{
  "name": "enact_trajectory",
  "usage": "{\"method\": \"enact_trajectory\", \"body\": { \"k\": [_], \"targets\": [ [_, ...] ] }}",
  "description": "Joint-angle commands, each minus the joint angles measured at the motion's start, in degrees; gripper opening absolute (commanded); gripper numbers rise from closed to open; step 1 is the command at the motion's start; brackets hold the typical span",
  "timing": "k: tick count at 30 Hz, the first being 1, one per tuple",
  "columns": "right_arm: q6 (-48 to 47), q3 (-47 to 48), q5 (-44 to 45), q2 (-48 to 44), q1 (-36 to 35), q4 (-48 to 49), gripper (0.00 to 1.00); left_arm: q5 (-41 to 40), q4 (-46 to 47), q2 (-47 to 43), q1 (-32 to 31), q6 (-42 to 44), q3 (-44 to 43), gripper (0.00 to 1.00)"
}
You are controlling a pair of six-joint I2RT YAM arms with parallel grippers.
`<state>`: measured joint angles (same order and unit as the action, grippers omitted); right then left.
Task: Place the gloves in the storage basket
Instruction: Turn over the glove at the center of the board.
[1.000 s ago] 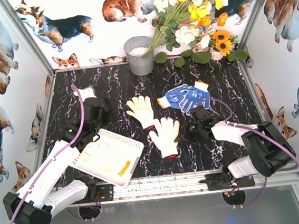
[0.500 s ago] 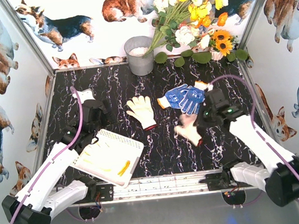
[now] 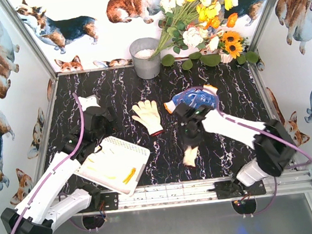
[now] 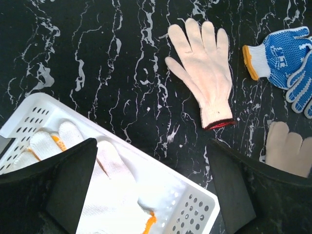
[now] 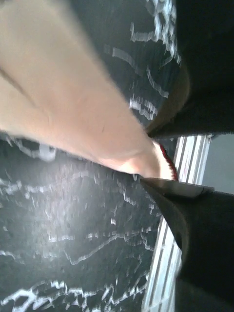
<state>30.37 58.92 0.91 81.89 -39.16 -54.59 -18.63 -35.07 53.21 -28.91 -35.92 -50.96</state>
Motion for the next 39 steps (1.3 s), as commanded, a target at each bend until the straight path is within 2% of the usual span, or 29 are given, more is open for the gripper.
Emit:
{"method": "enact_trajectory", "body": {
  "k": [1,3,6,10,11,15,19,24,29,33,36,39],
  "targets": [
    [3.8,0.0,-11.8,0.2,-3.5,12.9,0.52,3.9,0.8,-1.3,0.4,-0.8,0.9,0.88],
    [3.5,0.6,-12.5,-1.8,-3.4,13.5,0.63,5.8,1.9,-1.1,0.3,-0.9,1.3,0.88],
    [2.9,1.4,-8.7,-5.6,-2.2,9.6,0.68,9.9,5.6,-0.1,-0.5,-1.6,2.3,0.87],
    [3.6,-3.8,-10.3,-9.8,4.1,8.6,0.65,11.9,12.0,3.5,-5.8,-3.5,2.4,0.85],
    [4.3,-5.5,-11.6,-10.9,6.3,9.2,0.61,11.8,14.1,4.8,-7.4,-4.0,2.1,0.84],
    [7.6,-12.9,-16.8,-15.1,12.9,14.2,0.56,10.9,18.6,11.6,-15.4,-5.0,-0.4,0.78],
    [11.6,-18.6,-18.7,-17.4,14.9,20.8,0.53,10.5,20.5,18.6,-20.4,-5.0,-3.8,0.72],
    [11.6,-22.2,-20.6,-17.3,15.7,22.2,0.51,11.7,24.0,23.5,-22.9,-5.8,-5.3,0.69],
    [11.7,-24.7,-23.7,-14.8,15.7,24.3,0.46,8.4,21.7,26.4,-22.6,-6.9,-7.1,0.69],
    [12.1,-24.7,-23.0,-15.7,15.7,25.2,0.46,10.1,19.7,29.2,-16.6,-8.3,-9.0,0.69],
    [11.7,-23.8,-21.9,-17.3,15.7,24.4,0.46,8.2,18.1,32.4,-14.0,-7.1,-11.3,0.68],
    [11.1,-22.9,-20.5,-19.4,15.7,23.0,0.46,8.4,16.6,36.2,-10.7,-7.9,-13.0,0.62]
  ]
}}
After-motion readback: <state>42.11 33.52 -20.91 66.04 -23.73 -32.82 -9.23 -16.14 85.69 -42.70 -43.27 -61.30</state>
